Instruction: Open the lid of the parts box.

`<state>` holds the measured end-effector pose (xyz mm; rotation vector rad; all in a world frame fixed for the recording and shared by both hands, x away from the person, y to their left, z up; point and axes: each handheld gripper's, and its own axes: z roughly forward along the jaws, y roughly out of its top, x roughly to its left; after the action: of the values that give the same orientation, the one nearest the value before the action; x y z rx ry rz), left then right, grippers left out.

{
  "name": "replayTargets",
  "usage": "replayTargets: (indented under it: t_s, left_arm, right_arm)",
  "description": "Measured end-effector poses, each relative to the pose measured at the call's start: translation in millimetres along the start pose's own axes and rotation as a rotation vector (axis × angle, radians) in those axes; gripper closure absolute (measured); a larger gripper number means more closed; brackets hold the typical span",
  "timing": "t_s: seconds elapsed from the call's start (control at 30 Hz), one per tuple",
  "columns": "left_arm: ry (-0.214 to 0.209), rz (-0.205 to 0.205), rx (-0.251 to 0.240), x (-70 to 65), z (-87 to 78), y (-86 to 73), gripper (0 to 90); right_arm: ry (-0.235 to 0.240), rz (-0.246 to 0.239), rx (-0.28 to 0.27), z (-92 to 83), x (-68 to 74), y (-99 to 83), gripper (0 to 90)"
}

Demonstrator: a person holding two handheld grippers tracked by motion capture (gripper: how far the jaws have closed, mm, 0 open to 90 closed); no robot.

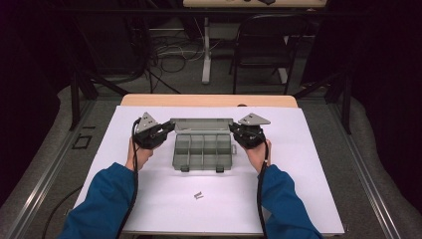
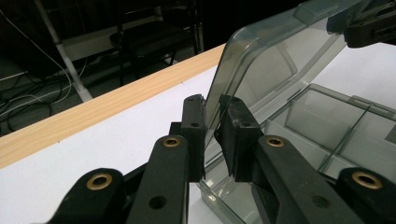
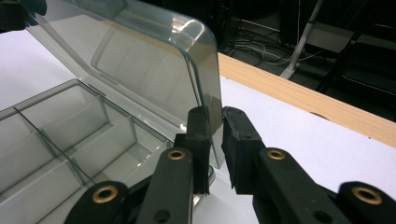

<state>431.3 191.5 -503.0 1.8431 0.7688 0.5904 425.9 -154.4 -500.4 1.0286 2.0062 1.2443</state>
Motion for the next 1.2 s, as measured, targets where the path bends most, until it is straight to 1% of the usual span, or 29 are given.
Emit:
replayTargets:
  t_s: [0.13, 0.2, 0.23, 0.3, 0.6, 0.97, 1.07, 1.1, 1.13, 1.2]
  left_arm:
    - [0.009, -0.005, -0.003, 0.9, 2.7, -0.3, 80.8]
    - [0.009, -0.008, 0.006, 1.3, 3.6, -0.4, 80.9]
    - [0.019, -0.010, 0.006, 1.1, 5.3, -1.1, 81.0]
    - [0.022, -0.014, 0.010, 1.4, 6.9, -1.7, 81.0]
    - [0.026, -0.031, 0.005, 4.1, 11.9, -3.4, 81.7]
    - [0.039, -0.040, 0.027, 6.8, 20.0, -6.4, 82.4]
    - [0.041, -0.053, 0.032, 7.9, 22.4, -7.9, 82.6]
    - [0.043, -0.053, 0.030, 8.1, 23.3, -7.9, 82.9]
    - [0.050, -0.054, 0.029, 8.1, 24.2, -7.8, 82.9]
    - [0.050, -0.056, 0.039, 8.8, 25.1, -7.6, 82.9]
  right_arm:
    - [-0.008, 0.006, 0.003, 3.3, -0.9, -0.5, 81.7]
    - [-0.010, 0.007, 0.005, 4.1, -1.1, -0.4, 81.8]
    - [-0.008, 0.019, 0.011, 5.3, -2.5, 0.1, 82.0]
    - [-0.013, 0.021, 0.012, 7.4, -3.0, 0.3, 82.3]
    - [-0.025, 0.037, 0.028, 14.1, -5.1, -0.2, 83.3]
    - [-0.044, 0.056, 0.047, 22.2, -7.1, -0.5, 84.1]
    - [-0.043, 0.059, 0.053, 23.4, -7.8, -1.2, 84.1]
    - [-0.044, 0.068, 0.054, 24.8, -7.8, -2.1, 84.2]
    - [-0.044, 0.068, 0.054, 24.8, -7.8, -2.1, 84.2]
    - [-0.046, 0.069, 0.055, 25.8, -8.0, -2.2, 84.2]
